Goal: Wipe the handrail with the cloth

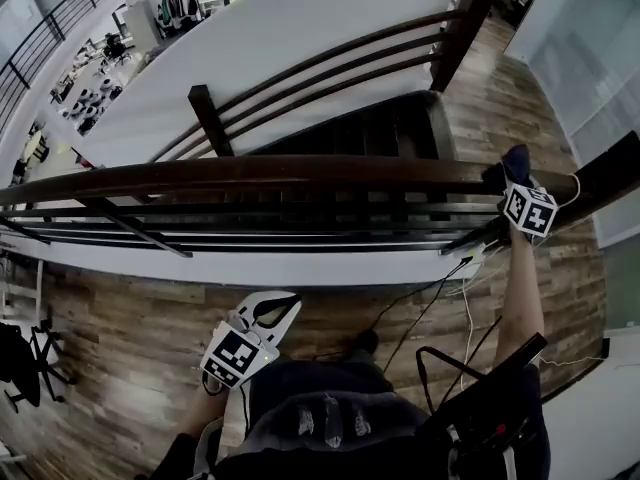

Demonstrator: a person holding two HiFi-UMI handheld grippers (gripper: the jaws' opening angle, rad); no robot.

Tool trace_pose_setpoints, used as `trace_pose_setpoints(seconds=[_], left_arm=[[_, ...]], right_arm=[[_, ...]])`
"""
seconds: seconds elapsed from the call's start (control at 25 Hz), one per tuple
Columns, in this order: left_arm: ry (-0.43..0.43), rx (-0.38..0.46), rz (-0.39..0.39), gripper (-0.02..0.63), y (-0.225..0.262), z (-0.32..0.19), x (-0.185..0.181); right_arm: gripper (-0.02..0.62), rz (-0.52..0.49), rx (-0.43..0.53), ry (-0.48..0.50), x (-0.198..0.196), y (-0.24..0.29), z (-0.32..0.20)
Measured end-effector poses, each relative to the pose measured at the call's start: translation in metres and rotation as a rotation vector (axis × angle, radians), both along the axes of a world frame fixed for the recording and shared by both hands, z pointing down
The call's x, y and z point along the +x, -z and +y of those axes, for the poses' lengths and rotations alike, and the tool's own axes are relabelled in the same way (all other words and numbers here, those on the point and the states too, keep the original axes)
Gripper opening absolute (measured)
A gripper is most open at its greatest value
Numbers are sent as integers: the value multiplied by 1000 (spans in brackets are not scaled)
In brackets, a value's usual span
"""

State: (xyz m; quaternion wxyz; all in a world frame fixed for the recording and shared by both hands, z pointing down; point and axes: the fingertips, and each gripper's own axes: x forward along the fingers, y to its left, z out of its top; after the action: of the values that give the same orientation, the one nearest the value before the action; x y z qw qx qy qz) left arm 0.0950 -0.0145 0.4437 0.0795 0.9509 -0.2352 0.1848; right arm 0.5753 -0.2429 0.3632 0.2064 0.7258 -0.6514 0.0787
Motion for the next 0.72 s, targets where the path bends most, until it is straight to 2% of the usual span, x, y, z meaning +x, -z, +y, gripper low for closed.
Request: trace_pose_setpoints(seconds=[0.2,0.36,0.52,0.72], left_arm=[[6,30,-3,6,10,-9,-107],[54,24,8,6,16,-17,-168],[116,15,27,6,19,-31,-202],[150,23,19,6,30,-36,-221]], right_arm=[[66,12,-52,72,-142,-6,-18],[66,5,-52,210,-278,-4,-25],[66,2,-58,337,-392,-5,-28],[66,13,-84,476,-478,-4,-23]])
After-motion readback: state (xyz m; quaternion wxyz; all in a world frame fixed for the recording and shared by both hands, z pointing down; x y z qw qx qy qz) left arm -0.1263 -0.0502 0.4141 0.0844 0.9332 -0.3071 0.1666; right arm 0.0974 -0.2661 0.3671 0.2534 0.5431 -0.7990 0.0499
